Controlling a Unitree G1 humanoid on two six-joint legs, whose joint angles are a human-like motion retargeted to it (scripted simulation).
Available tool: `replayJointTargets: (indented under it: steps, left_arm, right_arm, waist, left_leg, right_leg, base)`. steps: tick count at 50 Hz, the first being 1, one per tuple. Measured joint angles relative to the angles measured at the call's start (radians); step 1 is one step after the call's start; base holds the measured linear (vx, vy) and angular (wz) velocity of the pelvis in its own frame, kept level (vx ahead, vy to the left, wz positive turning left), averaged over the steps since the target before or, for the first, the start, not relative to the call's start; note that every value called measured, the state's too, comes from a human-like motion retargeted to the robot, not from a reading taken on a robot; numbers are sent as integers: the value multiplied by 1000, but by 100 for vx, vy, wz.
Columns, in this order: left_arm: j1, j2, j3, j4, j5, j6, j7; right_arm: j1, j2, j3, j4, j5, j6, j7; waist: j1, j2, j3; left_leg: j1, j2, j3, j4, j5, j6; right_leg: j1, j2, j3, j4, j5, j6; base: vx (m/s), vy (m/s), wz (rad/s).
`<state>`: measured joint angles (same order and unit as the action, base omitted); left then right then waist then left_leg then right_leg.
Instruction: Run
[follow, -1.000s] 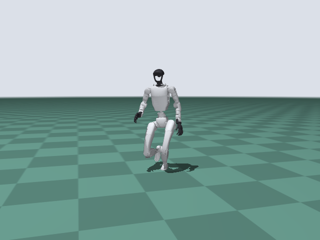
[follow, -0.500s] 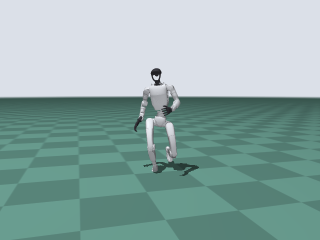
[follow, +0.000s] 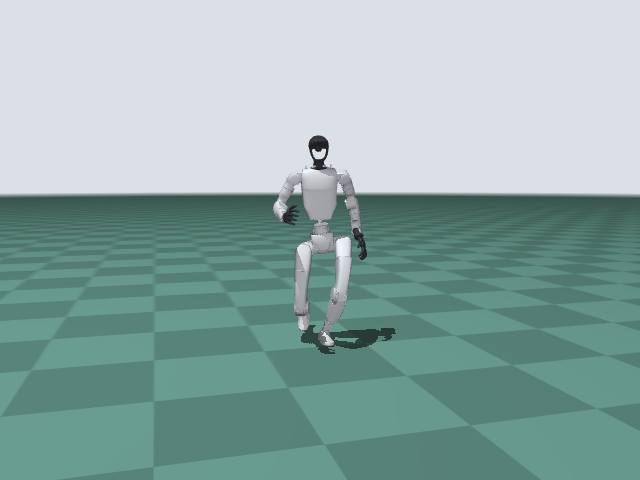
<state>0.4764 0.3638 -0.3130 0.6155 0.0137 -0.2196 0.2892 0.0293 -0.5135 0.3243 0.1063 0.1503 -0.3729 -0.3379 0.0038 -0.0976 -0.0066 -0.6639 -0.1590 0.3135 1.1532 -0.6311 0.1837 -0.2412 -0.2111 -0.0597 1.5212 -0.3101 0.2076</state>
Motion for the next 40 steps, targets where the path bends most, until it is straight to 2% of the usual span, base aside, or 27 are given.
replayJointTargets:
  steps: [2, 3, 5, 8, 10, 12, 14, 18, 20, 23, 25, 28, 30, 33, 35, 37, 40]
  left_arm:
    - [-32, 0, -14, 32, 16, 7, 29]
    - [-66, -1, -21, 57, 24, 12, 49]
    - [-167, -13, -38, 117, 33, 22, 96]
    - [-308, -43, -49, 150, 6, 33, 154]
    - [-389, -61, -48, 129, -35, 34, 173]
    - [-452, -67, -46, 69, -74, 25, 175]
    - [-502, -62, -46, -7, -106, 6, 167]
    - [-574, -31, -56, -160, -146, -56, 139]
    - [-595, -14, -63, -226, -153, -90, 118]
    - [-602, 4, -72, -302, -161, -116, 87]
    - [-598, 8, -71, -338, -164, -120, 70]
    - [-557, -1, -68, -343, -161, -104, 55]
    - [-520, -11, -58, -318, -148, -75, 51]
    - [-468, -46, -28, -218, -102, -16, 49]
    - [-417, -69, -6, -147, -83, 13, 33]
    - [-341, -72, 16, -108, -75, 21, 11]
    - [-211, -58, 48, -94, -85, 11, -20]
  right_arm:
    - [15, 8, 5, 23, -33, 17, -10]
    - [20, 16, 6, 53, -57, 31, -19]
    - [26, 45, 6, 159, -106, 63, -41]
    - [69, 89, 11, 381, -138, 109, -48]
    - [108, 107, 10, 537, -140, 133, -34]
    - [163, 108, -1, 660, -130, 149, -4]
    - [230, 97, -18, 741, -120, 158, 25]
    - [384, 63, -59, 805, -96, 163, 65]
    - [463, 50, -87, 801, -86, 165, 80]
    - [550, 41, -121, 769, -74, 169, 92]
    - [575, 30, -131, 752, -71, 171, 90]
    - [547, 17, -124, 731, -84, 174, 77]
    - [484, 7, -114, 721, -104, 178, 63]
    - [289, 0, -79, 726, -150, 182, 17]
    - [157, 7, -52, 705, -166, 171, -17]
    - [65, 14, -36, 634, -163, 152, -47]
    - [-15, 14, -24, 482, -136, 118, -70]
  waist:
    - [-19, -4, 11]
    - [-26, -3, 18]
    - [-39, 5, 32]
    - [-88, 19, 26]
    - [-127, 39, 18]
    - [-161, 69, 17]
    - [-188, 107, 17]
    - [-214, 196, 12]
    - [-212, 236, 0]
    - [-182, 292, -17]
    - [-161, 306, -18]
    - [-122, 305, -4]
    - [-91, 300, 15]
    - [-46, 282, 49]
    - [-15, 256, 58]
    - [18, 226, 54]
    - [69, 182, 39]
  left_leg:
    - [9, -16, -12, 86, -81, 62]
    - [17, -15, -24, 118, -122, 74]
    - [28, -1, -49, 163, -190, 78]
    - [59, -18, -75, 155, -231, 78]
    - [113, -39, -92, 109, -235, 78]
    - [195, -51, -106, 46, -220, 75]
    - [280, -34, -122, -13, -190, 41]
    - [401, 77, -157, -44, -83, -87]
    - [421, 147, -171, -4, -5, -141]
    - [411, 272, -189, 150, 110, -180]
    - [398, 340, -195, 287, 160, -173]
    - [362, 430, -202, 517, 174, -118]
    - [315, 483, -222, 663, 142, -68]
    - [179, 503, -268, 803, 76, -6]
    - [76, 475, -271, 822, 32, 29]
    - [-5, 433, -244, 765, 2, 50]
    - [-67, 368, -179, 584, -10, 36]
  right_leg:
    - [-28, -36, 7, 135, 4, -23]
    - [-56, -51, 11, 197, 3, -42]
    - [-138, -73, 19, 306, -15, -93]
    - [-287, -113, 27, 405, -130, -169]
    - [-378, -124, 27, 407, -202, -199]
    - [-443, -115, 18, 347, -251, -202]
    - [-486, -85, -8, 238, -276, -192]
    - [-517, 44, -74, -65, -261, -145]
    - [-517, 129, -89, -226, -235, -118]
    - [-499, 253, -106, -384, -202, -117]
    - [-485, 297, -115, -385, -217, -146]
    - [-458, 331, -123, -286, -308, -223]
    - [-430, 350, -126, -226, -389, -274]
    - [-377, 359, -124, -195, -483, -313]
    - [-336, 349, -111, -206, -515, -309]
    - [-285, 337, -86, -236, -510, -278]
    - [-202, 303, -57, -289, -408, -199]
  base:
    - [-1, 2, 28]
    - [-1, -2, 24]
    - [-3, -4, 29]
    - [-3, 0, 62]
    - [2, 7, 73]
    - [5, 9, 67]
    - [8, 3, 57]
    - [8, -6, 48]
    - [2, -9, 38]
    - [-2, -9, 20]
    - [-5, -9, 22]
    - [-5, -9, 26]
    - [-4, -11, 32]
    - [-4, -9, 45]
    - [-2, -1, 42]
    - [1, 7, 32]
    - [5, 11, 15]
